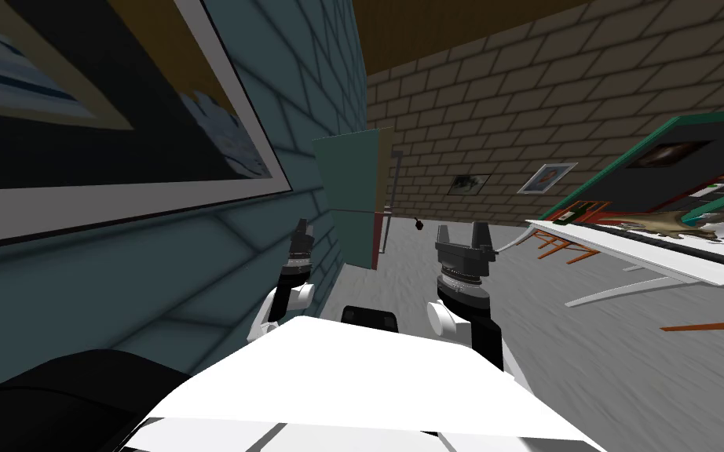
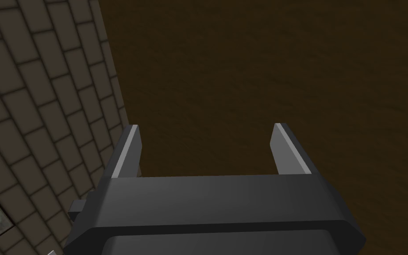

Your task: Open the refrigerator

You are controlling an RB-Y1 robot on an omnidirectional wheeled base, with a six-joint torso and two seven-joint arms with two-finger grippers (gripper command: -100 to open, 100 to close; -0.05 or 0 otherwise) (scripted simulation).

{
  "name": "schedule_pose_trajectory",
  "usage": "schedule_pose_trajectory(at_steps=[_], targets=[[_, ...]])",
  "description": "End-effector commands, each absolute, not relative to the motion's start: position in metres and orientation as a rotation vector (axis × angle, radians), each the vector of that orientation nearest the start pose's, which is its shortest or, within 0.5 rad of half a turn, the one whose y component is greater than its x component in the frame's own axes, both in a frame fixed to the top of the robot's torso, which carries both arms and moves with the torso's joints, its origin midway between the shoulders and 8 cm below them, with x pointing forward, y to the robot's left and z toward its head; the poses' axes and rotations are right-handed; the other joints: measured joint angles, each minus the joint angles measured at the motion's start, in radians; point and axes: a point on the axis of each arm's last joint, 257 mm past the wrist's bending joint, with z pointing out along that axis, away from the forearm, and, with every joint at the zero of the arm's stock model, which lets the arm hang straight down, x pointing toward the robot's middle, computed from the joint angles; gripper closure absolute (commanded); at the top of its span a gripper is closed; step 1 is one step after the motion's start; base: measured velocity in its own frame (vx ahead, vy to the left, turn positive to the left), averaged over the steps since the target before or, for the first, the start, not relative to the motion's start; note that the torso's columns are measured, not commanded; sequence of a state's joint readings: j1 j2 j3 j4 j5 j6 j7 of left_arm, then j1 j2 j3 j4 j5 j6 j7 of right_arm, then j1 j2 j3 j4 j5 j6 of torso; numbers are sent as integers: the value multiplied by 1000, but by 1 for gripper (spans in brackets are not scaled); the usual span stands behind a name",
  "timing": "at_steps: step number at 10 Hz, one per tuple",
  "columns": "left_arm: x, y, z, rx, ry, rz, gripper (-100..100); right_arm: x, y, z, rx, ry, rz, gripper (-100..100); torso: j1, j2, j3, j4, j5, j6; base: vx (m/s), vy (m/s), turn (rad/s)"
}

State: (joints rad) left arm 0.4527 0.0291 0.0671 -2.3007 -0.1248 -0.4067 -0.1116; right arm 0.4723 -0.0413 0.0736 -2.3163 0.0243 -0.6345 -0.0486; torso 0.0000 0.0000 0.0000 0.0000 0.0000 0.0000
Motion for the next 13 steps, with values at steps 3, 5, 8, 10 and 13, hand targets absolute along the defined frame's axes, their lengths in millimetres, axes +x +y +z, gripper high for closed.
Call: schedule_pose_trajectory(at_steps=[3,5,8,10,13], targets=[[358,284,31,-533,740,-1053,0,315,-239,70,481,514,1463,0,0,175,-351,176,0,0,0,0,0],[358,284,31,-533,739,-1053,0,315,-239,70,481,514,1463,0,0,322,-644,322,0,0,0,0,0],[358,284,31,-533,739,-1053,0,315,-239,70,481,514,1463,0,0,544,-1087,544,0,0,0,0,0],[361,283,28,-517,775,-1053,-100,315,-239,70,481,514,1463,0,0,691,-1382,691,0,0,16,-15,-11],[369,287,21,-514,828,-1052,-100,315,-239,70,481,514,1463,0,-2,735,-1476,736,-1,0,49,-82,-26]])
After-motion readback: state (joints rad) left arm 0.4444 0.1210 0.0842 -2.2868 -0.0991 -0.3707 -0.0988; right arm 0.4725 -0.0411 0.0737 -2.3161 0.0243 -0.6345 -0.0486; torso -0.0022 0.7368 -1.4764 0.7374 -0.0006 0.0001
